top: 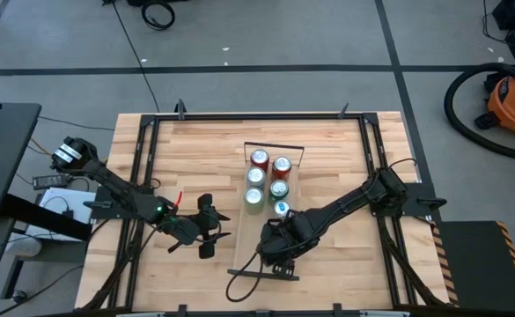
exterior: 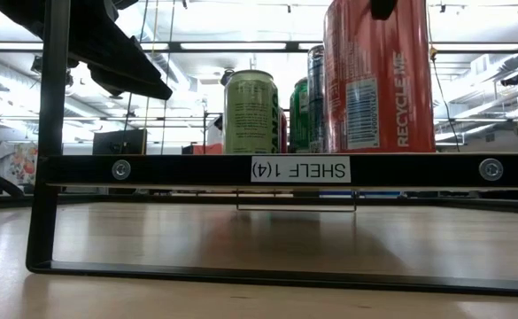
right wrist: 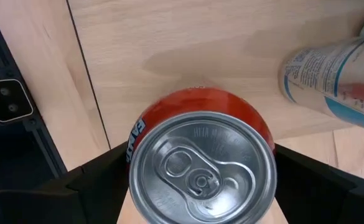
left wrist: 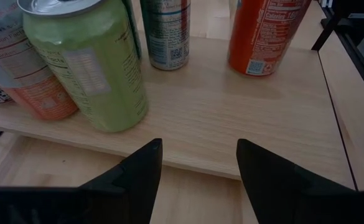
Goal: Place canned beverage on shelf
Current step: Put the red soda can on the shelf, then return to Home Position
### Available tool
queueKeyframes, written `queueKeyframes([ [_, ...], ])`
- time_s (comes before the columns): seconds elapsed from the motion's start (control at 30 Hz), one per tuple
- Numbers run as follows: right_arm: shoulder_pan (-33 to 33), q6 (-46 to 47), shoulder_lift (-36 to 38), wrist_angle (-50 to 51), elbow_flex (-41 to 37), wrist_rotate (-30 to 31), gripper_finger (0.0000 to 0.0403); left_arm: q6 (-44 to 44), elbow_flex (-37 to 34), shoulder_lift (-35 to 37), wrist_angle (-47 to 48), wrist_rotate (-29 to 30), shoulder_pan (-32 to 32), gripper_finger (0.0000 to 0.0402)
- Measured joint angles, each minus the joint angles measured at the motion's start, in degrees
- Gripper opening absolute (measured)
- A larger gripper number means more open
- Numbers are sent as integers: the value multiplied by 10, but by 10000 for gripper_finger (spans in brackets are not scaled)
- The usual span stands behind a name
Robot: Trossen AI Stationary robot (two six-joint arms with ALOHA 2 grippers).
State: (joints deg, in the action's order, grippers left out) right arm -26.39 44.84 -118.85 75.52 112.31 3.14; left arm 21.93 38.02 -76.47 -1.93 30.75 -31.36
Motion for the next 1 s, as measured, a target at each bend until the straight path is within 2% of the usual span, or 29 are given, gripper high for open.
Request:
queueKeyframes([
  [0.5,5,17,15,16,6,6,353,0,0,0,1,0,0,217],
  [0.87,-7,11,17,86,78,61,352,0,0,0,1,0,0,217],
  [1.0,-20,-30,27,104,81,124,352,-8,0,0,0,0,0,217],
])
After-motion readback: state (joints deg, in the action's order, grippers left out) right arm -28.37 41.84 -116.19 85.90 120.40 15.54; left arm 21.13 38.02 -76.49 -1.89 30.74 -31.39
